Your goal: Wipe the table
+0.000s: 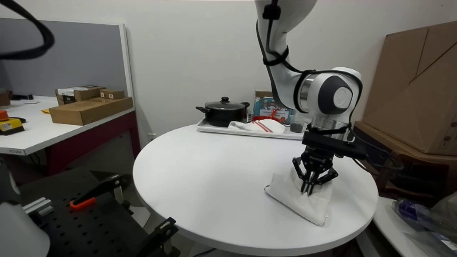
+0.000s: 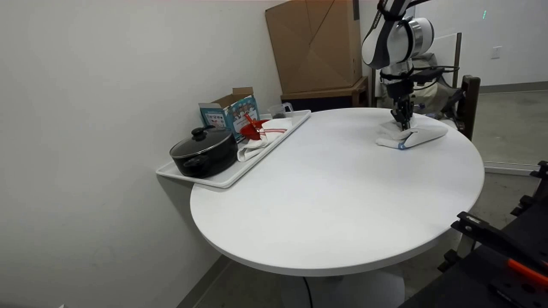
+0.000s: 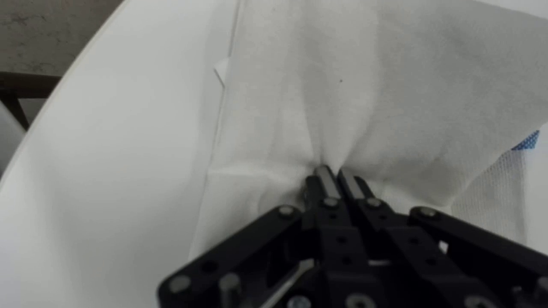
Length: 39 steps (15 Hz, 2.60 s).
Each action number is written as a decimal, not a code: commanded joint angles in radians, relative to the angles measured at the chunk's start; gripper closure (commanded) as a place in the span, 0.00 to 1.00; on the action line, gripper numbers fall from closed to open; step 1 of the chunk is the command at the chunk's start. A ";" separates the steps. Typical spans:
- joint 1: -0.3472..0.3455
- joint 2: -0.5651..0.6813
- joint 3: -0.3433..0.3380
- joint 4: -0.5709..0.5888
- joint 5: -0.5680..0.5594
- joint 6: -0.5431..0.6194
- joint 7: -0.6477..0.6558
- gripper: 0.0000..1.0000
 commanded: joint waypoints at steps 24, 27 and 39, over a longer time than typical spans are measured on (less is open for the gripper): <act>0.367 0.110 0.164 0.198 -0.021 -0.164 0.108 0.96; 0.363 0.052 0.130 0.112 -0.054 -0.132 0.126 0.99; 0.456 -0.016 0.235 -0.114 -0.124 0.192 0.080 0.99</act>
